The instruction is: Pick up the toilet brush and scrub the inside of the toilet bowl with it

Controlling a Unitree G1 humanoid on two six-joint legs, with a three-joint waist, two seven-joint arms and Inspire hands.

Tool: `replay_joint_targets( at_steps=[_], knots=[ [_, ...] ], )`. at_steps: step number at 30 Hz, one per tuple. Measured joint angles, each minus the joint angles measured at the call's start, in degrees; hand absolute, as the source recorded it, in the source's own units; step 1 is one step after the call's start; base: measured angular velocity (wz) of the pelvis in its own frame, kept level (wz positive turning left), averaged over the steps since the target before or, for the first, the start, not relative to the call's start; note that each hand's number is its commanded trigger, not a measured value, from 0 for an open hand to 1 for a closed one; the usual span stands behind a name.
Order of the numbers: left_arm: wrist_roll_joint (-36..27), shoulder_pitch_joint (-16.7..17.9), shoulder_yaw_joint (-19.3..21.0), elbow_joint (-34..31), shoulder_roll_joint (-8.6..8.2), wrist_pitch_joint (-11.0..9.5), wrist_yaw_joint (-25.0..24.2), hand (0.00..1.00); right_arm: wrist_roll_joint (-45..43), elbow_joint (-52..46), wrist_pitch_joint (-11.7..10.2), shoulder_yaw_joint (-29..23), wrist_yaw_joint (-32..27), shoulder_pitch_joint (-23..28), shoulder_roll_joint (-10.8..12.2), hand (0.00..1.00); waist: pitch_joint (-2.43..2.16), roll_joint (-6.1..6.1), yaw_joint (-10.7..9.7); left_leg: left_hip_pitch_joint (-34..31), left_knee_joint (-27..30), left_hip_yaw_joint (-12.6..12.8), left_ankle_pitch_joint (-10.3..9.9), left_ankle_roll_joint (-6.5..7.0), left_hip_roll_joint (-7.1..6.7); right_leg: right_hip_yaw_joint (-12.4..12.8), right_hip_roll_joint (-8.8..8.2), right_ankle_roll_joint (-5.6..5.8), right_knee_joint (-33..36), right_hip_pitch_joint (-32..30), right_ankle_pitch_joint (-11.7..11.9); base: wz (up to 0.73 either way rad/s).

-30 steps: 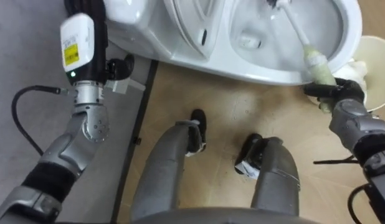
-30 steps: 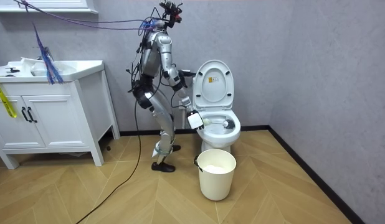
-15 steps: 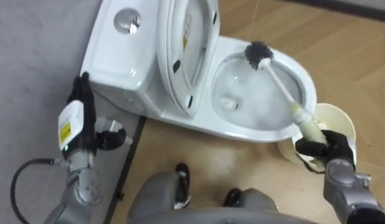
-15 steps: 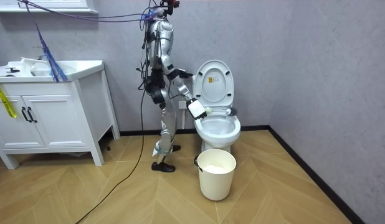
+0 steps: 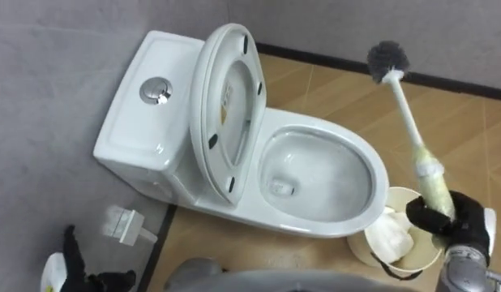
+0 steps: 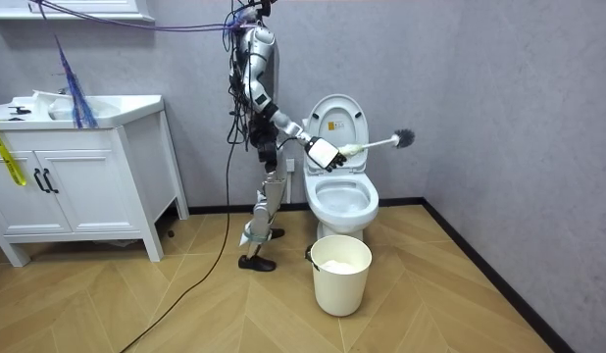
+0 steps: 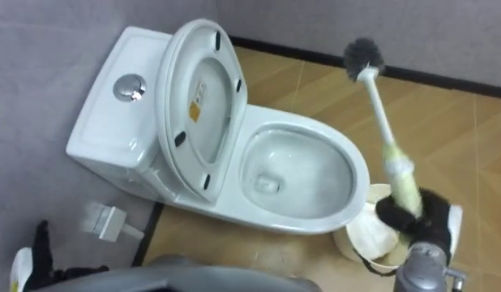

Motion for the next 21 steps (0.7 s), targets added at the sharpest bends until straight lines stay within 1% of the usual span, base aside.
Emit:
replay_joint_targets(
  at_steps=[1, 4, 6, 7, 8, 11, 13, 14, 15, 17, 18, 19, 20, 21],
  knots=[
    [-1.66, -0.02, 0.96, 1.72, -0.65, 0.40, -0.18, 0.00, -1.34, -1.74, -0.04, -1.33, -0.98, 0.29, 0.30, 1.00, -0.01, -0.03, -0.03, 0.53, -0.19, 0.02, -0.07, -0.11, 0.00, 0.07, 0.04, 0.00, -0.06, 0.41, 0.00, -0.08],
    [-5.18, -0.11, 1.67, 4.73, -0.70, 1.76, -0.31, 0.00, -1.77, -4.20, -0.05, -2.12, -3.86, 0.08, 0.56, 1.00, -0.06, -0.43, -0.24, 1.51, -1.06, 0.12, -0.03, -0.18, -0.04, 0.89, 0.15, 0.02, -0.30, 0.84, 0.02, -0.08],
    [-7.49, -0.72, 2.80, 7.20, -0.77, 3.14, -0.40, 0.00, -1.73, -5.18, -0.06, -2.46, -5.42, -0.24, 0.95, 1.00, -0.06, -0.73, -0.30, 2.04, -1.38, 0.40, -0.09, -0.29, 0.00, 1.20, 0.29, 0.15, -0.98, 1.38, 0.21, -0.06],
    [-8.09, -1.05, 3.13, 7.93, -0.77, 3.94, -0.56, 0.00, -1.67, -5.45, -0.06, -3.02, -5.57, -0.34, 1.31, 1.00, -0.04, -0.75, -0.45, 2.02, -1.40, 0.43, -0.09, -0.28, 0.00, 1.48, 0.30, 0.21, -1.12, 1.36, 0.30, -0.06],
    [-8.56, -1.25, 3.32, 8.21, -0.77, 4.20, -0.65, 0.00, -1.57, -5.46, -0.06, -3.34, -5.69, -0.35, 1.51, 1.00, -0.05, -0.74, -0.49, 2.03, -1.42, 0.43, -0.09, -0.28, -0.01, 1.62, 0.31, 0.25, -1.18, 1.37, 0.35, -0.04],
    [-10.16, -2.19, 4.90, 8.71, -0.81, 5.91, -1.05, 0.00, -1.14, -5.38, -0.01, -3.81, -6.82, -0.48, 2.53, 1.00, -0.03, -0.55, -0.99, 2.06, -1.48, 0.65, -0.09, -0.28, -0.03, 2.68, 0.39, 0.23, -1.98, 1.41, 0.59, -0.11],
    [-11.79, -3.74, 5.60, 9.11, -1.00, 7.72, -2.05, 0.00, -0.14, -4.04, 0.13, -3.81, -6.82, -0.44, 2.70, 1.00, -0.03, -0.14, -1.65, 2.43, -1.70, 0.72, -0.09, -0.28, -0.05, 2.80, 0.37, 0.22, -2.02, 1.56, 0.65, -0.07],
    [-11.78, -4.22, 5.98, 9.20, -1.06, 8.25, -2.28, 0.00, 0.19, -3.29, 0.13, -3.81, -6.81, -0.48, 2.81, 1.00, 0.03, -0.08, -1.75, 2.76, -1.97, 0.77, -0.08, -0.29, -0.04, 3.04, 0.41, 0.20, -2.09, 1.74, 0.67, -0.05],
    [-11.74, -4.87, 6.65, 9.93, -1.05, 8.82, -3.04, 0.00, 0.25, -0.56, 0.12, -3.80, -6.77, -1.14, 3.20, 1.00, 0.05, -0.06, -2.05, 3.50, -2.40, 1.03, -0.06, -0.33, -0.03, 3.72, 0.52, 0.14, -2.37, 2.33, 0.77, -0.11],
    [-11.72, -5.42, 6.82, 9.96, -1.05, 9.69, -4.38, 0.00, 0.33, 4.05, 0.68, -3.75, -6.62, -2.65, 3.88, 1.00, 0.09, -0.04, -2.64, 3.87, -2.46, 1.53, -0.06, -0.33, 0.04, 3.88, 0.52, 0.10, -2.75, 2.61, 0.89, -0.12],
    [-11.70, -6.33, 7.01, 9.86, -1.02, 10.21, -5.29, 0.00, 0.62, 6.26, 1.54, -3.78, -6.57, -2.94, 4.39, 1.00, 0.12, 0.00, -3.13, 3.73, -2.46, 1.52, -0.06, -0.33, 0.03, 3.72, 0.50, 0.10, -2.79, 2.52, 0.90, -0.04],
    [-11.25, -7.46, 7.03, 9.85, -0.98, 10.92, -5.92, 0.00, 1.07, 7.89, 2.55, -3.66, -6.49, -2.89, 5.04, 0.80, 0.16, 0.10, -3.41, 3.71, -2.46, 1.69, -0.06, -0.33, 0.01, 4.06, 0.48, 0.10, -2.75, 2.40, 0.93, -0.04],
    [-11.03, -7.98, 7.03, 9.85, -0.99, 11.17, -6.24, 0.00, 1.15, 8.85, 2.75, -3.64, -6.40, -2.95, 5.47, 0.47, 0.17, 0.13, -3.54, 3.71, -2.46, 1.67, -0.06, -0.32, 0.01, 4.15, 0.48, 0.10, -2.77, 2.36, 0.95, -0.06],
    [-10.10, -8.99, 7.05, 9.85, -0.99, 11.35, -7.23, 0.00, 1.18, 10.63, 2.83, -3.66, -6.01, -2.96, 6.43, 0.00, 0.21, 0.18, -4.01, 3.72, -2.48, 1.69, -0.06, -0.31, 0.01, 4.33, 0.47, 0.12, -2.76, 2.31, 1.01, -0.10]
  ],
)
